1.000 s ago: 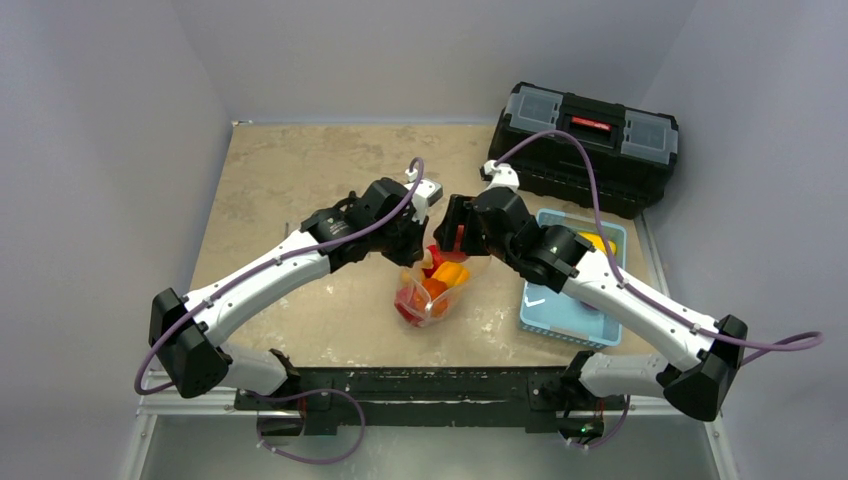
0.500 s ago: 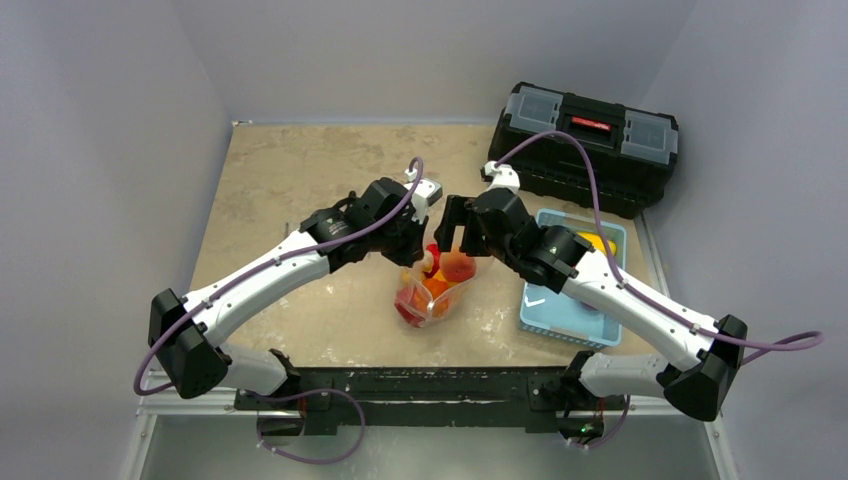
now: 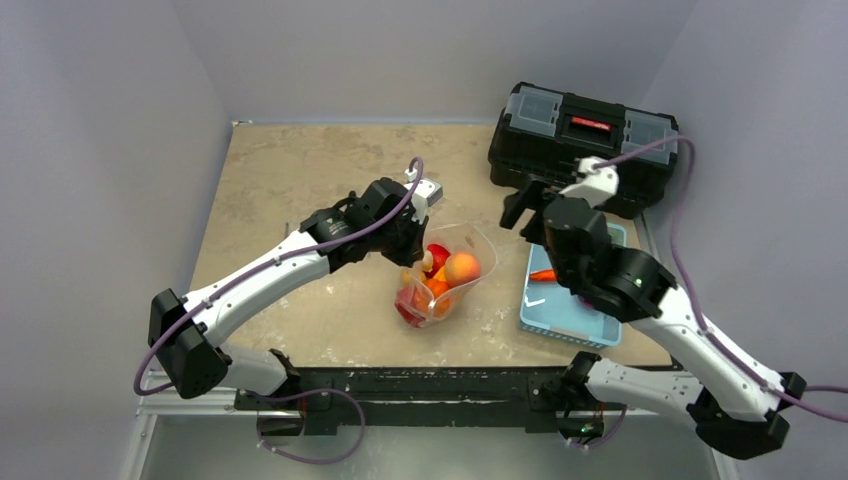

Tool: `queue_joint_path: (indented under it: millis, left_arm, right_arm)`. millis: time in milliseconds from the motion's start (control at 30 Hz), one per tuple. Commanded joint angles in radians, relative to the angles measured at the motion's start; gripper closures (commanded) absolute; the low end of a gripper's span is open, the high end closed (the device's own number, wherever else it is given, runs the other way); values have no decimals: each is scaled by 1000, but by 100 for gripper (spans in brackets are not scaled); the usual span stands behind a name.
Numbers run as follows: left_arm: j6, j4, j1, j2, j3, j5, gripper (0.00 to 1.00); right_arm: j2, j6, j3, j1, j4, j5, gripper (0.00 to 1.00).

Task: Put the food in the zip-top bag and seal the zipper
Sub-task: Place the fake fruit in the zipper food storage bag, then pick up the fake vegetable from the bin.

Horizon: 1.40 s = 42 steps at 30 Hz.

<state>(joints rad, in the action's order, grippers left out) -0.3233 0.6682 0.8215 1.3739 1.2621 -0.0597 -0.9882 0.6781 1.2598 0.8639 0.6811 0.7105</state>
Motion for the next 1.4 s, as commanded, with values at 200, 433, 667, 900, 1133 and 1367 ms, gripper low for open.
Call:
queue_joint_path:
  millis: [200, 433, 667, 900, 1133, 1367]
  left_arm:
    - [-17, -26, 4, -11, 16, -23, 100]
    - [-14, -22, 4, -19, 16, -8, 100]
    - [-13, -21, 4, -31, 17, -7, 100]
    - [-16, -21, 4, -26, 19, -26, 100]
    - [-16, -19, 4, -33, 19, -18, 100]
    - [-17, -20, 4, -27, 19, -23, 100]
  right_arm:
    - [201, 95, -244, -324, 66, 213, 19]
    - [52, 85, -361, -773, 32, -211, 20]
    - [-60, 70, -454, -1016, 47, -533, 40]
    - [-46, 145, -494, -1036, 112, -472, 1]
    - [-71, 220, -551, -1060, 84, -477, 3]
    - [-118, 277, -593, -1075, 25, -447, 8]
